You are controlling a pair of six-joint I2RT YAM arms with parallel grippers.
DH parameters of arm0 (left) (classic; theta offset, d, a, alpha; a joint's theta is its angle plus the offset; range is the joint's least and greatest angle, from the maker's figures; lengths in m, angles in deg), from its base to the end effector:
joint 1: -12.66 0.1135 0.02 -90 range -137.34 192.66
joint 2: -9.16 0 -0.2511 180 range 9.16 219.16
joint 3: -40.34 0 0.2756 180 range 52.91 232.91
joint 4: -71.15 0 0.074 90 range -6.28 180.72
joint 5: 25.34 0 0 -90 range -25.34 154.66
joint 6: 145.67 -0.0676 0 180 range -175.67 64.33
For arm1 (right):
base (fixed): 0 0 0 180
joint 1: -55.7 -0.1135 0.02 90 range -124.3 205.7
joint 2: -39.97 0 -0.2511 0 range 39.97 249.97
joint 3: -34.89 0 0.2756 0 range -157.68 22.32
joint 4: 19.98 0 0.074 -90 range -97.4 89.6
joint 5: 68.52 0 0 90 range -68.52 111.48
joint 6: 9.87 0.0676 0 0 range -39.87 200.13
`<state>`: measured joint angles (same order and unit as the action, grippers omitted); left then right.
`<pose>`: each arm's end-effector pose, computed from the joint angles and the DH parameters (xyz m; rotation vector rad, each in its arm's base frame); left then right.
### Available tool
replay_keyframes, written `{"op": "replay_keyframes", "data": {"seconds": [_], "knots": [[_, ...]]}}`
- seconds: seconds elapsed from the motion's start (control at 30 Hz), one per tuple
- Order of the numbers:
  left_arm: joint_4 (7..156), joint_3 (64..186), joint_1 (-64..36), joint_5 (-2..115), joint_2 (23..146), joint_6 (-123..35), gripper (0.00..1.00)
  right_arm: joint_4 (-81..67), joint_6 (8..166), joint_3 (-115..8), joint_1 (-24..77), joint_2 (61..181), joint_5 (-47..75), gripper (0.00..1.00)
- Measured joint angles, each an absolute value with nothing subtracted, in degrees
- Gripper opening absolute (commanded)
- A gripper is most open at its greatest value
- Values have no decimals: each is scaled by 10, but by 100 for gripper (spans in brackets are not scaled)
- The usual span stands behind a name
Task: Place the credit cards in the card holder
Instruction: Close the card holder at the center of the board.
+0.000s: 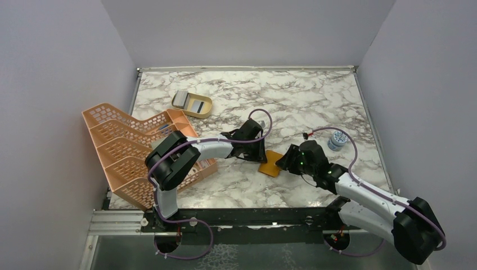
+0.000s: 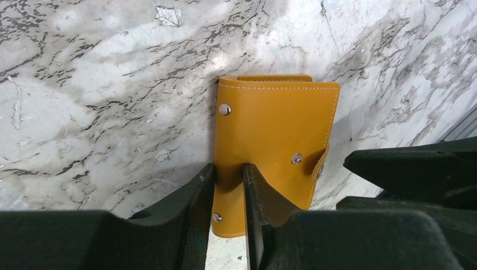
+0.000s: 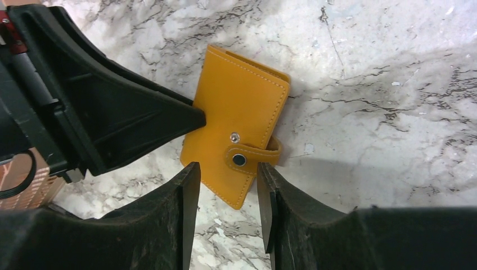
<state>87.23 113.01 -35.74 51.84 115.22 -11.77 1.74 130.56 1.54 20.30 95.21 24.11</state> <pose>0.2613 -0.3169 0.0968 0.2146 2.6527 -0.9150 0.1934 0.1336 0.1194 0.3423 2.4119 0.6698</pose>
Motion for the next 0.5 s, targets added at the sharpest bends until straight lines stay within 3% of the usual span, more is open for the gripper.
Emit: {"op": "replay_keyframes", "data": {"seconds": [0.5], "knots": [[873, 1130, -357, 519, 1152, -116, 25, -19, 1324, 18, 203, 999, 218, 38]]}}
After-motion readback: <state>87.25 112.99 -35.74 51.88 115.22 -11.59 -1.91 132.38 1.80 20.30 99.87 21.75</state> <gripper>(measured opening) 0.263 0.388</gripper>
